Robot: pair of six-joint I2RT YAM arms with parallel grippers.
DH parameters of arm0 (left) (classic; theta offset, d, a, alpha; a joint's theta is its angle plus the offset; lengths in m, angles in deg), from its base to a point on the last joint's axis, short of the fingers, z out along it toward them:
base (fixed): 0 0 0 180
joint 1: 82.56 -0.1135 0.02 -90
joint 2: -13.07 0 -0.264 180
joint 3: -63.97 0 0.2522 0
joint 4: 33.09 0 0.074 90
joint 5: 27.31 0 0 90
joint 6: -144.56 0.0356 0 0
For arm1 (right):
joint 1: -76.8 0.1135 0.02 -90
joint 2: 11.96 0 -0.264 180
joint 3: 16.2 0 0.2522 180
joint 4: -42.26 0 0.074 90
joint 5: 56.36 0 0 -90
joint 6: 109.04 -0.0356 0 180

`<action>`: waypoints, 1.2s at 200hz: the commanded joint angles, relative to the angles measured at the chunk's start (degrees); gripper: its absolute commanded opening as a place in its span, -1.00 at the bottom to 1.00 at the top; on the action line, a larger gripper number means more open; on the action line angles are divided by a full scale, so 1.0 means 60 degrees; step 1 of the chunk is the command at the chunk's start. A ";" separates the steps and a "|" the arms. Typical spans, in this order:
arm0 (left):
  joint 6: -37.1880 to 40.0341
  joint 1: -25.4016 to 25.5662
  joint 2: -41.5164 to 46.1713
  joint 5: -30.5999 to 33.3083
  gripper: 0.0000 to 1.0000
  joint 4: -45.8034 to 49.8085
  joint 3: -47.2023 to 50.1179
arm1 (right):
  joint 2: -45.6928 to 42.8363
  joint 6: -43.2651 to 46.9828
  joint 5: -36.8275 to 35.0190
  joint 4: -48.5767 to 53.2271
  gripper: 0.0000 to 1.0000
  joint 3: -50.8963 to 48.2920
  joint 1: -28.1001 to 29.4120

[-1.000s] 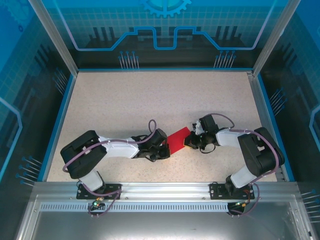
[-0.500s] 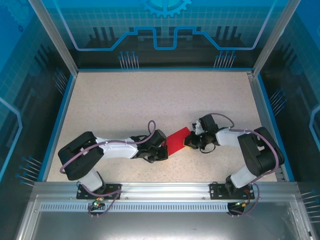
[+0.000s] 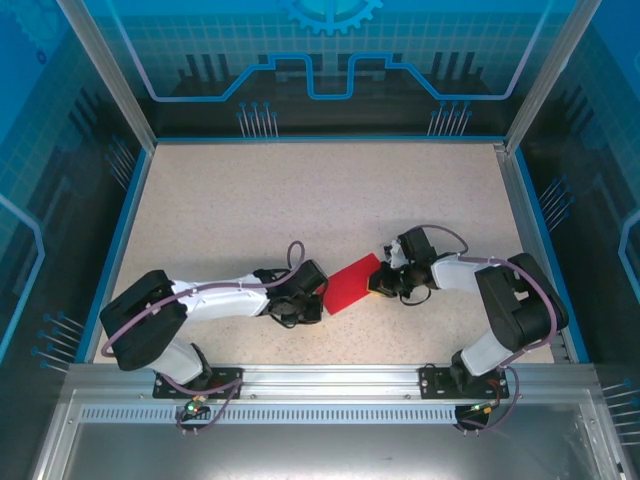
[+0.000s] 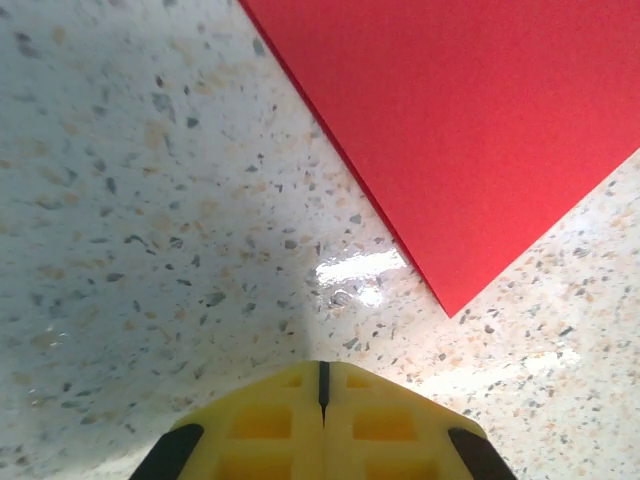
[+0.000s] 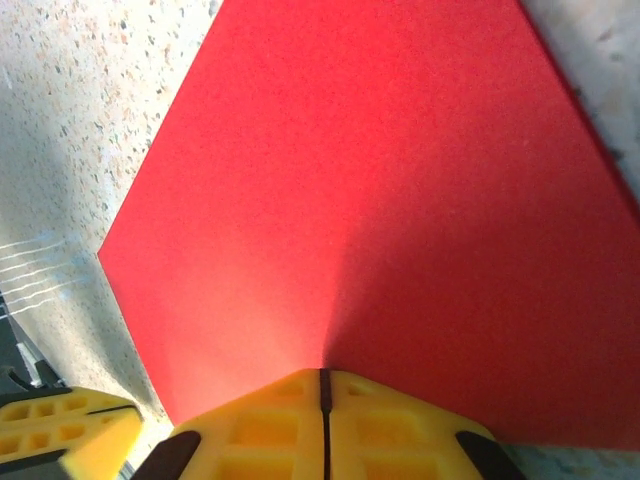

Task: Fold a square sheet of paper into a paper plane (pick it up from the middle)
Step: First fold in half a square sheet of paper at the center of the table, then rotate the square sheet of paper at the center of the table.

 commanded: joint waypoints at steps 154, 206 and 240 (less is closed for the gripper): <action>0.0287 -0.2263 0.0009 -0.0061 0.18 -0.0497 -0.1052 | 0.0376 -0.0580 -0.4465 0.3196 -0.15 0.2623 0.0980; 0.0244 -0.2471 0.0137 -0.0158 0.33 -0.0544 -0.0934 | 0.1632 -0.0091 -0.3795 0.2832 -0.16 0.3277 0.1090; 0.0200 -0.2660 0.0109 -0.0567 0.40 -0.0781 -0.0759 | 0.2678 0.1225 -0.3160 0.2647 -0.19 0.4101 0.1180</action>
